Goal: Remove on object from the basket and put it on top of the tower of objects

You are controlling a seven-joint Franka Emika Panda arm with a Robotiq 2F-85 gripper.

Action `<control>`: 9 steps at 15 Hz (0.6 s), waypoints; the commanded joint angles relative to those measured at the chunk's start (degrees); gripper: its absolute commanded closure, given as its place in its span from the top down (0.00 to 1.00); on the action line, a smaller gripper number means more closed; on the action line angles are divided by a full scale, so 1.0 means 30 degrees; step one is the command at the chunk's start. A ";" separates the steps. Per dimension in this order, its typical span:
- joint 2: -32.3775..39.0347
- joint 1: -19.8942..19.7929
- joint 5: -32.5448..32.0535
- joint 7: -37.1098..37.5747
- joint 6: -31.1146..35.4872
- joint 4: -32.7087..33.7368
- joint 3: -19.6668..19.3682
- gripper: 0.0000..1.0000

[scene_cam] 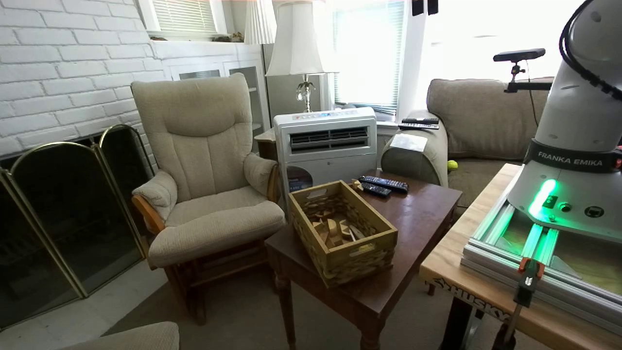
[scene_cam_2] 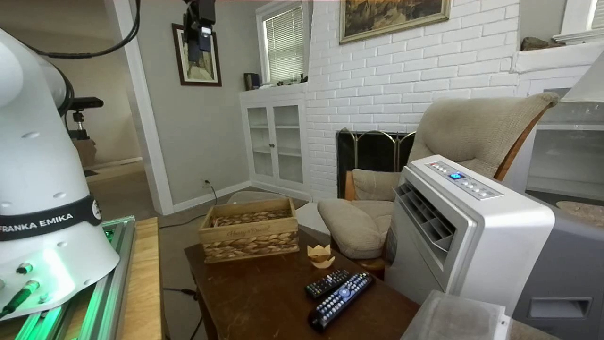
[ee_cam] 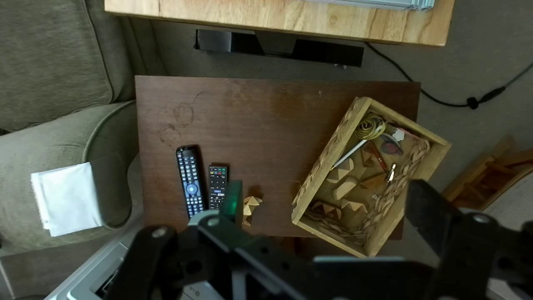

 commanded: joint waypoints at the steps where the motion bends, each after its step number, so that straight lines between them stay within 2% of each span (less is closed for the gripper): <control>1: 0.0039 0.0234 -0.0101 0.0131 -0.0039 0.0047 -0.0162 1.00; 7: 0.0040 0.0234 -0.0101 0.0131 -0.0039 0.0047 -0.0162 1.00; 9: 0.0165 0.0115 -0.0095 0.0792 0.1429 -0.0044 0.0193 1.00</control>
